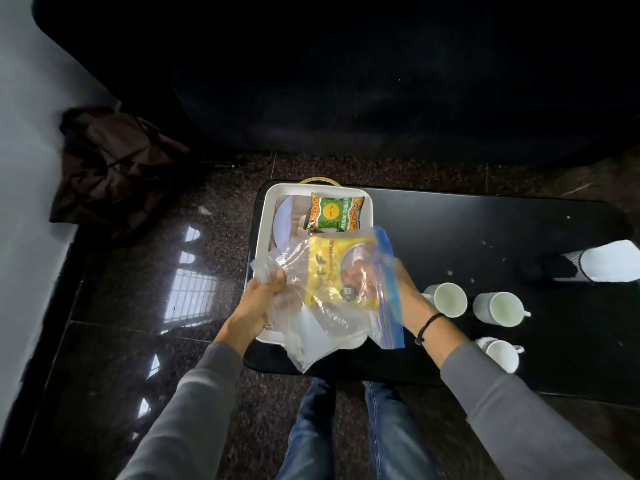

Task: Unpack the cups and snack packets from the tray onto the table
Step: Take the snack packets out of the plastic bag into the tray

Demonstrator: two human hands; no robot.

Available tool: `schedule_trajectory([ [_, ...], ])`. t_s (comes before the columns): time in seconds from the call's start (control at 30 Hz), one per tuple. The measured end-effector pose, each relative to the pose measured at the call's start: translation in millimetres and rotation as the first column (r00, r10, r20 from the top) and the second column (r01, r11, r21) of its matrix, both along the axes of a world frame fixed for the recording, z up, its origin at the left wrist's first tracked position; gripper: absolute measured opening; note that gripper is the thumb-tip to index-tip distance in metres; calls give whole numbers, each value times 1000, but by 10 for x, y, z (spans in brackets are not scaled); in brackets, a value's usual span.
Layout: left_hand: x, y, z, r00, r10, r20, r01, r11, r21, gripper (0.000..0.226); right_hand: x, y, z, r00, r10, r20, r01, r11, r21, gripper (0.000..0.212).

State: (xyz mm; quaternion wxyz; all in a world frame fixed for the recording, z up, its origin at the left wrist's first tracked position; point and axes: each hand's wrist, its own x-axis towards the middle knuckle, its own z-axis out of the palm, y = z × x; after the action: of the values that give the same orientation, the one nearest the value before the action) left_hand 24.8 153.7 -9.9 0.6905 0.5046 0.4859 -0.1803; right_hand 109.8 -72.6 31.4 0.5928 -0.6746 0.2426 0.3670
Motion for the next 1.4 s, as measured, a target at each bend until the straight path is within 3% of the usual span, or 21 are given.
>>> schedule_trajectory([
  [0.07, 22, -16, 48, 999, -19, 32, 17, 997, 73, 7, 30, -61, 50, 999, -8, 41, 8, 1000, -22, 25],
  [0.17, 76, 8, 114, 996, 28, 79, -43, 979, 200, 20, -15, -159, 138, 993, -24, 116, 32, 997, -71, 17],
  [0.23, 108, 102, 110, 995, 58, 78, -74, 974, 215, 25, -9, -220, 133, 985, -103, 139, 112, 992, -63, 6],
  [0.37, 136, 258, 87, 999, 27, 20, -31, 971, 239, 44, -2, -325, 136, 982, -104, 158, 117, 990, -75, 6],
  [0.53, 177, 288, 74, 995, 68, -74, -44, 956, 291, 41, -114, -375, -20, 991, -42, 128, 73, 966, -250, 5],
  [0.73, 0, 362, -13, 993, 100, 55, -108, 980, 164, 20, -362, -370, -242, 990, -34, 137, 82, 927, -367, 10],
  [0.93, -81, 330, 118, 995, 70, 77, -79, 989, 122, 29, -477, -188, -467, 990, 129, -60, -139, 965, -223, 24],
  [1.17, -146, 303, 154, 996, 94, 0, -93, 979, 183, 46, -541, -26, -647, 963, 119, -241, -126, 992, -13, 27],
  [1.3, -107, 314, 109, 990, 143, -6, -141, 981, 134, 44, -540, -106, -622, 971, 162, -177, -185, 975, -123, 19],
  [1.4, -94, 278, 76, 983, 182, 15, -183, 980, 81, 42, -518, -198, -503, 960, 256, -113, -279, 903, -325, 28],
])
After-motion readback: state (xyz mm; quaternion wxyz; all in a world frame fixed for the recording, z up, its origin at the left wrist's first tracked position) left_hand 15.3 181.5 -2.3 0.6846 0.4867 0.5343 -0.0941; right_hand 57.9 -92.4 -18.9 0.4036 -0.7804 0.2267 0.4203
